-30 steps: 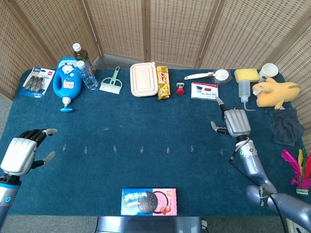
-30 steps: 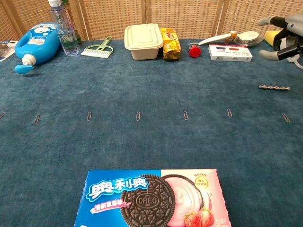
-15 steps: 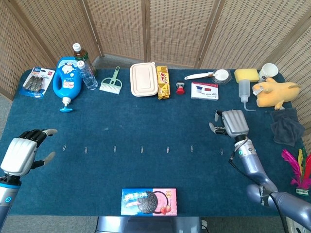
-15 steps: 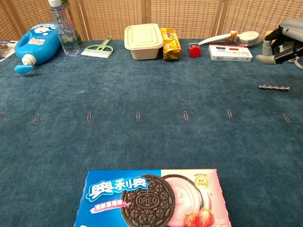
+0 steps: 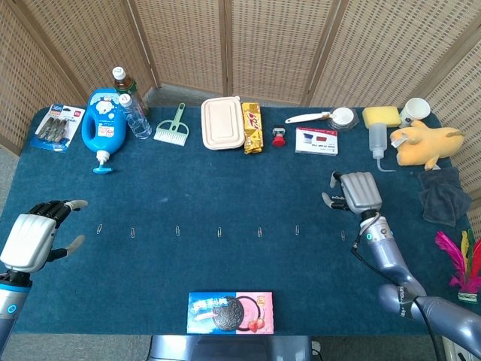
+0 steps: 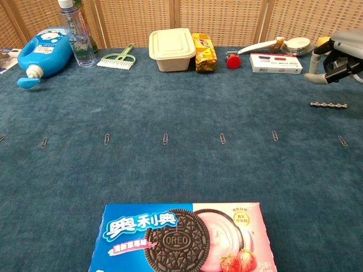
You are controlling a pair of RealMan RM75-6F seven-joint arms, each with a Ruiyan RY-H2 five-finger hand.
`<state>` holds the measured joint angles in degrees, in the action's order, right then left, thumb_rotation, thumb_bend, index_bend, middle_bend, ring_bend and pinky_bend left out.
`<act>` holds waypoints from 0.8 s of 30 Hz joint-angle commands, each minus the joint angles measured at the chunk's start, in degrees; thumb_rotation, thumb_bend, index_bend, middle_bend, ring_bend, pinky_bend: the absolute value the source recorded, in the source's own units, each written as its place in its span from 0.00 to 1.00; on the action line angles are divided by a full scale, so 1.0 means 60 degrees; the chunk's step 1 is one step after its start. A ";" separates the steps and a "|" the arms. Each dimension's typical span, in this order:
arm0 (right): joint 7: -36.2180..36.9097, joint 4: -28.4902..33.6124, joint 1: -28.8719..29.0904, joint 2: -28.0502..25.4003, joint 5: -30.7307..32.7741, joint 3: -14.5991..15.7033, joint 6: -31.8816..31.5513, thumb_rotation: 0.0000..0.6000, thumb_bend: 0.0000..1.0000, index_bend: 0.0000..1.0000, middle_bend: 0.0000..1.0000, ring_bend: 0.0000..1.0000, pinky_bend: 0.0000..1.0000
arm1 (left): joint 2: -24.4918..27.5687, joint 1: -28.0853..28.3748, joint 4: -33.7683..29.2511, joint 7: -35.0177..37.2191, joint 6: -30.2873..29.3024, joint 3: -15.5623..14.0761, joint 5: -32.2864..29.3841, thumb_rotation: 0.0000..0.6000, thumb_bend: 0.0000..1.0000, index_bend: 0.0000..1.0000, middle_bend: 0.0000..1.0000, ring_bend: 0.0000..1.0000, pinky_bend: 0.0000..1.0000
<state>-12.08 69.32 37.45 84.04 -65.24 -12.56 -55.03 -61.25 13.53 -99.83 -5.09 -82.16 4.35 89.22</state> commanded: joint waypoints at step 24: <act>-0.1762 -0.0195 0.0191 0.0154 0.0946 0.0115 0.0245 0.74 0.41 0.35 0.74 0.71 0.47 | -0.0108 -0.0004 0.0145 0.0070 -0.0065 0.0004 0.0018 1.00 0.42 0.27 0.37 0.33 0.36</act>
<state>-22.46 68.16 38.52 84.93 -59.61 -11.89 -53.50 -61.89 13.51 -98.97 -4.68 -82.55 4.37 89.33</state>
